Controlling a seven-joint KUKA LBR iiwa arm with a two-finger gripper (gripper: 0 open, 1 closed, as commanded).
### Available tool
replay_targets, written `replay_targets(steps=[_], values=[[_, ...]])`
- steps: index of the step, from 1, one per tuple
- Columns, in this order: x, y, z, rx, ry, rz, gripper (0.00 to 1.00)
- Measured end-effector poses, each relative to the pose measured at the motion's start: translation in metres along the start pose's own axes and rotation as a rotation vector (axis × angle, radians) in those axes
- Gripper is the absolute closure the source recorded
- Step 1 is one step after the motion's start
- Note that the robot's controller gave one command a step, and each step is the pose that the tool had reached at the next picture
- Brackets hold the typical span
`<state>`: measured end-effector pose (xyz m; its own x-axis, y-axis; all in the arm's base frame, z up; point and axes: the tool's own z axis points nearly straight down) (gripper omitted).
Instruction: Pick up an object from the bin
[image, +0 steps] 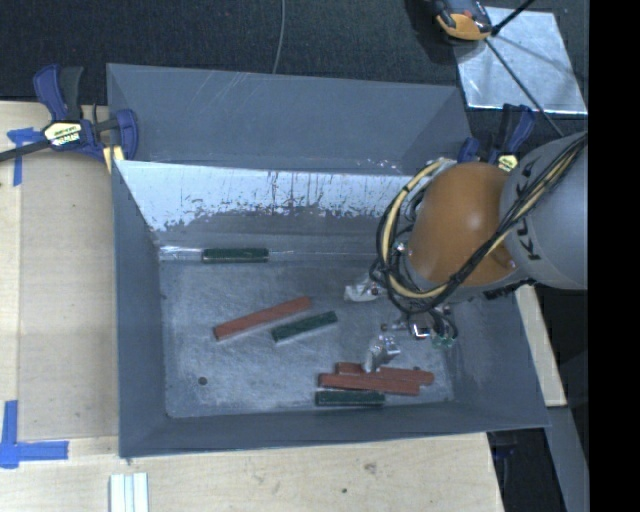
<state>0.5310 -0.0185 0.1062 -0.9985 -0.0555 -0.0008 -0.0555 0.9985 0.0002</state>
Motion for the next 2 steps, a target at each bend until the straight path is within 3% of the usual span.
replay_targets(steps=[1,2], values=[[-0.011,0.034,0.006,0.001,-0.003,-0.078,0.00],[-0.046,0.086,0.025,-0.001,-0.018,-0.231,1.00]])
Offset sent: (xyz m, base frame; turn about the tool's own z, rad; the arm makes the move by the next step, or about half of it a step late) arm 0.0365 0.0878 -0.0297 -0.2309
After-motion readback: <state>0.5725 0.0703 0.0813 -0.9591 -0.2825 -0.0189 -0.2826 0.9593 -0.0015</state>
